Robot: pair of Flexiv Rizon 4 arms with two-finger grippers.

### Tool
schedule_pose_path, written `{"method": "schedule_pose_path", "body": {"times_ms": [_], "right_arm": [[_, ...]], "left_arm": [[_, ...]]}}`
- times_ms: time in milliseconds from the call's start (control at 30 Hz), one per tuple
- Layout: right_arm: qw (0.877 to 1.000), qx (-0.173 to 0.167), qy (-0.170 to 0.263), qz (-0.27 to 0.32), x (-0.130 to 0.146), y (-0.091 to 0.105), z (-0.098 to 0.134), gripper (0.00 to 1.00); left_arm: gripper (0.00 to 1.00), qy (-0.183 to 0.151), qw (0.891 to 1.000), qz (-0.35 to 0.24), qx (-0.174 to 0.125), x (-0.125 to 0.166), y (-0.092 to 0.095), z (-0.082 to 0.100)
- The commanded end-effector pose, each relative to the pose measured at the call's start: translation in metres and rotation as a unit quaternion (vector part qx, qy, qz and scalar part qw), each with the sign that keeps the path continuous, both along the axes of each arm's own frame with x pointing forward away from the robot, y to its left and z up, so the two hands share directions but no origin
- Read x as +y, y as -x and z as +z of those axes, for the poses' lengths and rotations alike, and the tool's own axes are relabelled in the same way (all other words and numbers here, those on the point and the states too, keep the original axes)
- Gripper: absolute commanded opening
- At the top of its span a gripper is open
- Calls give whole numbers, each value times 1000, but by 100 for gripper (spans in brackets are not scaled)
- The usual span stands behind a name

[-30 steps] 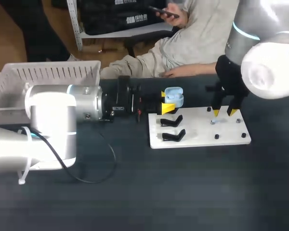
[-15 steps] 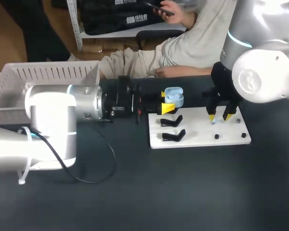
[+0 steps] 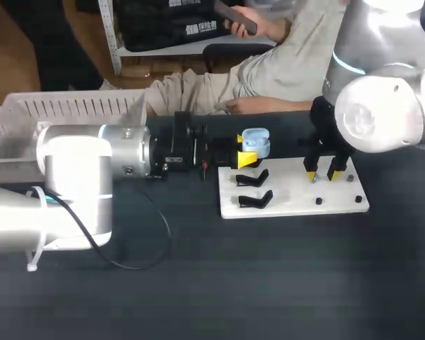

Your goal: Pick up each earbud case from the left stands, insert the matching earbuds, close the lid, and place the case in the box.

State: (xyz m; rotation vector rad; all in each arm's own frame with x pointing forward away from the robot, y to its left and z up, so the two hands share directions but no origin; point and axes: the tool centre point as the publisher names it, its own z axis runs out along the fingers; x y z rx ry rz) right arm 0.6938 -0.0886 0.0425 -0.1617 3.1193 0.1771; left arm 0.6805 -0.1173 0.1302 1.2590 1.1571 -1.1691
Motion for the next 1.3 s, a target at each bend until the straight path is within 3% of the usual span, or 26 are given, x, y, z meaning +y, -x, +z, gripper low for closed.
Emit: {"method": "schedule_pose_path", "body": {"times_ms": [33, 1300], "right_arm": [[1000, 3, 3, -2, 1, -5, -4, 41], [1000, 12, -8, -21, 2, -12, -15, 18]], "left_arm": [[0, 2, 1000, 4, -2, 0, 2, -1], [0, 2, 1000, 4, -2, 0, 2, -1]]}}
